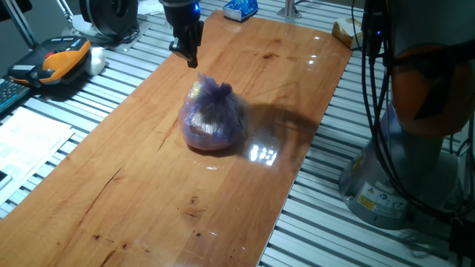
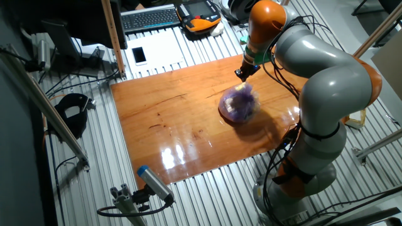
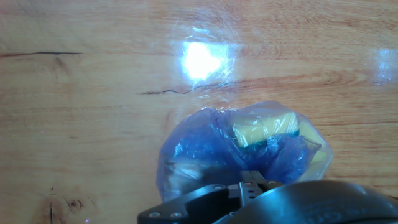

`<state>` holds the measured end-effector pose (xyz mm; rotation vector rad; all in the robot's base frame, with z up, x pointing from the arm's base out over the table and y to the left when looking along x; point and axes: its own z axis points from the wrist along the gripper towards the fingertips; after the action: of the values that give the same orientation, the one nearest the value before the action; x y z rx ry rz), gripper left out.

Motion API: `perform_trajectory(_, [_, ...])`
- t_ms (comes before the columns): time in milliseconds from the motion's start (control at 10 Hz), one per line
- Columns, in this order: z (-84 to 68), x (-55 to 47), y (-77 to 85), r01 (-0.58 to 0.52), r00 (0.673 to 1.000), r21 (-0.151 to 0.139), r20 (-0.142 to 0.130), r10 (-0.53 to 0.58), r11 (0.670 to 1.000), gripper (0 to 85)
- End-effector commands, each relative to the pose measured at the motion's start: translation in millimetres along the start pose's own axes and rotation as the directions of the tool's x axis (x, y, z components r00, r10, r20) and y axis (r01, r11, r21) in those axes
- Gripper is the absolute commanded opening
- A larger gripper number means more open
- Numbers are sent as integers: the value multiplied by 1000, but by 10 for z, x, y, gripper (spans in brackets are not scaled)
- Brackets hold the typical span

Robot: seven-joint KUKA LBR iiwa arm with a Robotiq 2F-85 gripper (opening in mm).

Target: Pick up a bag of things

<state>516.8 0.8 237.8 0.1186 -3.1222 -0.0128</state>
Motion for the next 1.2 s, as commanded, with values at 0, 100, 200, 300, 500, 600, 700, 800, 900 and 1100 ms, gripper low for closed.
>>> perform_trajectory(0, [2, 2, 0, 0, 1000, 2, 4, 0, 1000, 0])
perform_trajectory(100, [1, 7, -1, 0, 1000, 2, 7, 0, 1000, 0])
perform_trajectory(200, [-3, 18, -8, 1, 1000, 2, 7, -1, 1000, 0])
perform_trajectory(300, [-3, 30, -3, 3, 1000, 2, 7, -3, 1000, 0])
perform_trajectory(500, [14, 60, -5, 3, 1000, 4, 11, -3, 1000, 0])
perform_trajectory(600, [23, 74, -25, 8, 1000, 2, 11, -8, 1000, 0])
perform_trajectory(700, [43, 83, -43, 11, 1000, 1, 12, -11, 1000, 0])
perform_trajectory(800, [72, 101, -71, 14, 1000, -4, 14, -14, 1000, 0])
perform_trajectory(900, [111, 127, -96, 15, 1000, -7, 22, -15, 1000, 0])
perform_trajectory(1100, [170, 160, -124, 16, 1000, -15, 27, -15, 1000, 0])
